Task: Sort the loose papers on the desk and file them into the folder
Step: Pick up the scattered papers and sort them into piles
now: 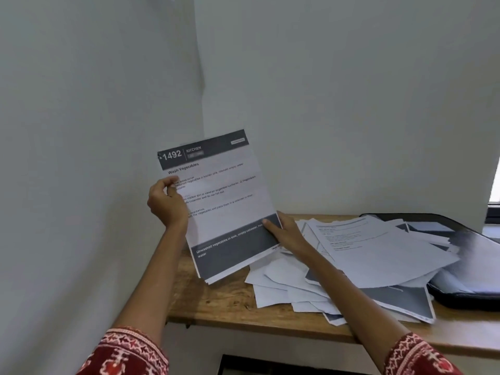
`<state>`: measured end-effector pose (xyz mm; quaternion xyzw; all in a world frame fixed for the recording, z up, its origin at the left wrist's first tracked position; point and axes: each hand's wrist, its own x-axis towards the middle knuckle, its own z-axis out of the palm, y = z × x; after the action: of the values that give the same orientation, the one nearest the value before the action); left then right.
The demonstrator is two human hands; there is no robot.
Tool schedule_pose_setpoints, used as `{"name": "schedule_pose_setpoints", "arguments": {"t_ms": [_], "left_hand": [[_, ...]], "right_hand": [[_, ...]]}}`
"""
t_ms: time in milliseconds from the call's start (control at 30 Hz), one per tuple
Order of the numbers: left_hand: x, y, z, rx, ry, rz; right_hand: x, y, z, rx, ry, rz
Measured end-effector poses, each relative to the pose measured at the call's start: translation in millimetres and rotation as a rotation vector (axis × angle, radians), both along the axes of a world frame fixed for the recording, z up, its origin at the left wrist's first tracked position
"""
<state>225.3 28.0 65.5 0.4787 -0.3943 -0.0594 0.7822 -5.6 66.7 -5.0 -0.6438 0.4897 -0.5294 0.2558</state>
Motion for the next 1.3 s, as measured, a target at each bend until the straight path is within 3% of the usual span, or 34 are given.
{"name": "schedule_pose_setpoints", "arguments": {"t_ms": [200, 367, 567, 700, 800, 900, 1000, 1300], "left_hand": [[7.8, 10.2, -12.3, 0.132, -0.072, 0.003], [9.9, 17.8, -44.2, 0.536, -0.295, -0.072], [-4.3, 36.3, -78.6, 0.809, -0.652, -0.133], [-23.5, 44.5, -92.3, 0.999, -0.757, -0.308], [-32.1, 46.4, -110.0, 1.143, -0.914, -0.337], [-29.9, 49.1, -125.5, 1.163, -1.107, -0.247], [-26.4, 52.3, -126.5, 1.158, -1.168, -0.235], [-32.3, 52.8, -113.2, 1.248, -1.103, -0.242]], "right_hand": [[10.9, 19.4, 9.2, 0.152, -0.122, 0.047], [26.9, 29.5, -16.0, 0.291, 0.042, -0.004], [41.9, 38.1, -27.7, 0.246, 0.218, -0.086], [64.1, 48.0, -29.3, 0.21, 0.348, -0.013], [73.4, 51.1, -28.5, 0.076, 0.404, -0.107], [59.1, 49.5, -24.2, -0.023, 0.394, -0.25], [30.3, 47.4, -22.1, -0.012, 0.444, -0.324], [-39.8, 54.7, -24.7, 0.197, 0.748, -0.452]]}}
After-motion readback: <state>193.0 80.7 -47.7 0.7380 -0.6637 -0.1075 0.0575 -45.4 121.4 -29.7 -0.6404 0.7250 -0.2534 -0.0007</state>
